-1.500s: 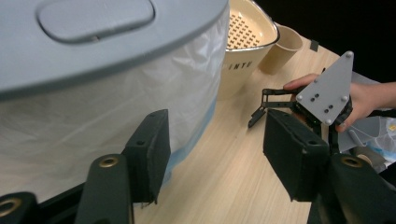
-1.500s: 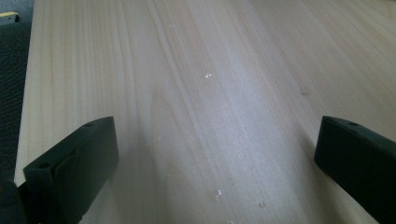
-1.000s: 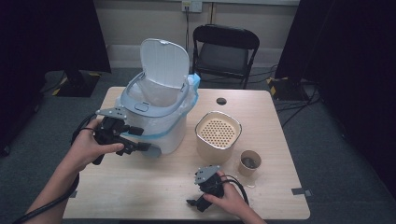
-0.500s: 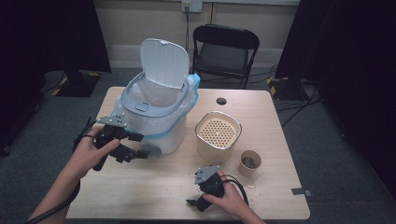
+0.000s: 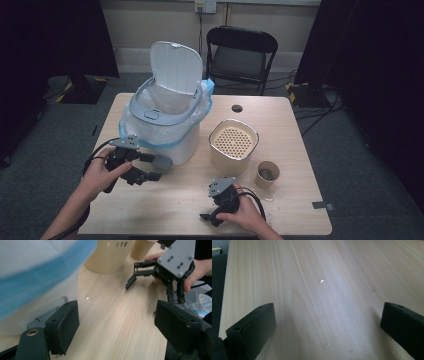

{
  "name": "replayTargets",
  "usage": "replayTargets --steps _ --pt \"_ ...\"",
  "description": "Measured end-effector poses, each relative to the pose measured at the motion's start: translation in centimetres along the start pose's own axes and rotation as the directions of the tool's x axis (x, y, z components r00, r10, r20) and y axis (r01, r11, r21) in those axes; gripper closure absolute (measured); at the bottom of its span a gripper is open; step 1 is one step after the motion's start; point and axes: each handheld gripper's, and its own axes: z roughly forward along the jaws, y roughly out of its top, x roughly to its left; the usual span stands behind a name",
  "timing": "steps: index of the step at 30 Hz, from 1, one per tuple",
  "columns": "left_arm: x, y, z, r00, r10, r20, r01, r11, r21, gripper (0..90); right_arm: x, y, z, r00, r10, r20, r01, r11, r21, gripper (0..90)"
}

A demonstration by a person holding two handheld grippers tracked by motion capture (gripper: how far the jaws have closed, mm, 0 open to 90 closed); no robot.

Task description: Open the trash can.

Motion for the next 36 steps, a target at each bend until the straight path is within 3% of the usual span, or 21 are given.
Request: replayTargets --steps 11,14,16,27,36 --pt "0.1 -1.9 2.0 0.9998 0.006 0.019 -0.006 0.9991 0.042 19.5 -0.2 -0.1 -0.1 1.0000 0.009 -0.003 -0.009 1.000 -0.006 1.7" --pt "-0.1 -2.3 2.6 0.9998 0.008 0.020 -0.009 0.9979 0.064 18.5 -0.3 -0.1 -0.3 0.9999 0.014 0.000 -0.014 1.000 -0.011 6.4" --pt "-0.1 -2.6 3.0 0.9996 0.009 0.027 -0.011 0.9973 0.072 18.5 -0.5 -0.1 -0.6 0.9999 0.016 0.002 -0.016 1.000 -0.017 15.2" --pt "0.0 -4.3 4.5 0.9996 0.018 0.021 -0.020 0.9980 0.061 18.5 -0.8 -0.1 -1.5 1.0000 0.000 -0.006 0.000 1.000 -0.011 14.2" --pt "-0.1 -5.5 5.9 0.9990 0.035 0.028 -0.037 0.9954 0.089 18.3 -1.0 -0.2 -2.9 0.9995 0.025 -0.022 -0.025 0.999 -0.023 15.2"
